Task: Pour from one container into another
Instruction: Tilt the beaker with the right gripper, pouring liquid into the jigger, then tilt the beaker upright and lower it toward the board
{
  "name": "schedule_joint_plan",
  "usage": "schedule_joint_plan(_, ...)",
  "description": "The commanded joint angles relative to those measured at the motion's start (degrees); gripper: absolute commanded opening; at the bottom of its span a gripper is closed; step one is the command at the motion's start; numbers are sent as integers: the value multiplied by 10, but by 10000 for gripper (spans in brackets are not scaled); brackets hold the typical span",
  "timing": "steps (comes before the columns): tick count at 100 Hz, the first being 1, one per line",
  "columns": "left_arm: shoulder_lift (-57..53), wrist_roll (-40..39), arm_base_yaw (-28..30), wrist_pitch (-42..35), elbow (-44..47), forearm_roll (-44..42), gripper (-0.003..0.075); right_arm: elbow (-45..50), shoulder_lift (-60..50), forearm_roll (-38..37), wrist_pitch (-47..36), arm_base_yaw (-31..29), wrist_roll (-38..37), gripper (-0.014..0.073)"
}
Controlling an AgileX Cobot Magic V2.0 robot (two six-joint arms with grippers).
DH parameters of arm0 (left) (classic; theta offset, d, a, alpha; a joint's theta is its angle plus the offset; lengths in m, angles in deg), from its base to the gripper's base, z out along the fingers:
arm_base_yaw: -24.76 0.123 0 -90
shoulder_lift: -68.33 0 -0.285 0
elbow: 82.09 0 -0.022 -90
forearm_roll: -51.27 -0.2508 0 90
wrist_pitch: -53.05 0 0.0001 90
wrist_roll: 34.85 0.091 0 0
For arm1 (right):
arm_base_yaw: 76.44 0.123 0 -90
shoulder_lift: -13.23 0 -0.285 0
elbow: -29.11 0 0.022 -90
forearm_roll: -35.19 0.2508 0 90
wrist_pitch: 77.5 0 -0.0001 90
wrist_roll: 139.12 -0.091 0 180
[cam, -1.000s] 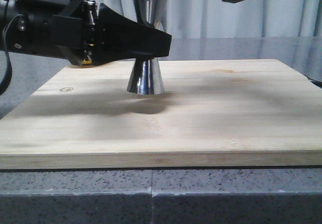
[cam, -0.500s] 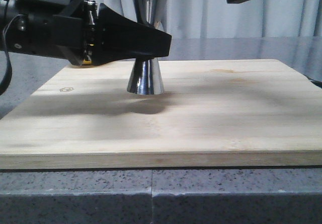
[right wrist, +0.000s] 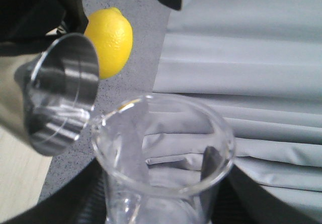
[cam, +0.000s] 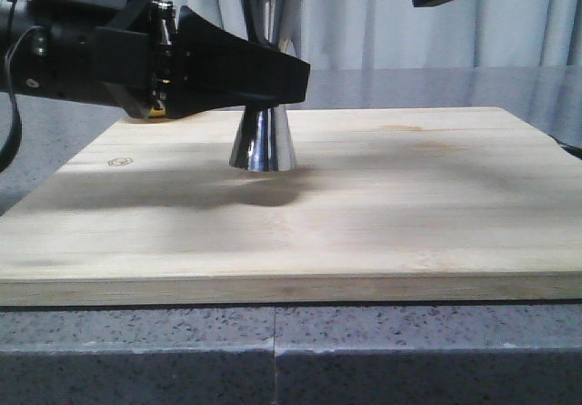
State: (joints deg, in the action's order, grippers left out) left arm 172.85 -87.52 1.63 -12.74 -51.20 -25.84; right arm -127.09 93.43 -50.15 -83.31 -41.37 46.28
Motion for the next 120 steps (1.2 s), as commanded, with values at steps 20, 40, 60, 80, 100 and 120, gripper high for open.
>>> schedule_joint_plan(20, -18, -6, -4, -89, -15, 17, -19, -21, -18, 0, -6, 1, -1, 235)
schedule_joint_plan(40, -18, -6, -4, -89, -15, 17, -19, -21, -18, 0, -6, 1, -1, 235)
schedule_joint_plan(60, -18, -6, -4, -89, -15, 17, -19, -21, -18, 22, -6, 1, -1, 235)
schedule_joint_plan(80, -18, -6, -4, -89, -15, 17, -19, -21, -18, 105, -6, 1, -1, 235)
schedule_joint_plan(100, -18, -6, -4, -89, -15, 17, -19, -21, -18, 234, 2, 1, -1, 235)
schedule_joint_plan(120, -18, -6, -4, -89, -15, 17, -19, -21, -18, 346, 2, -1, -1, 235)
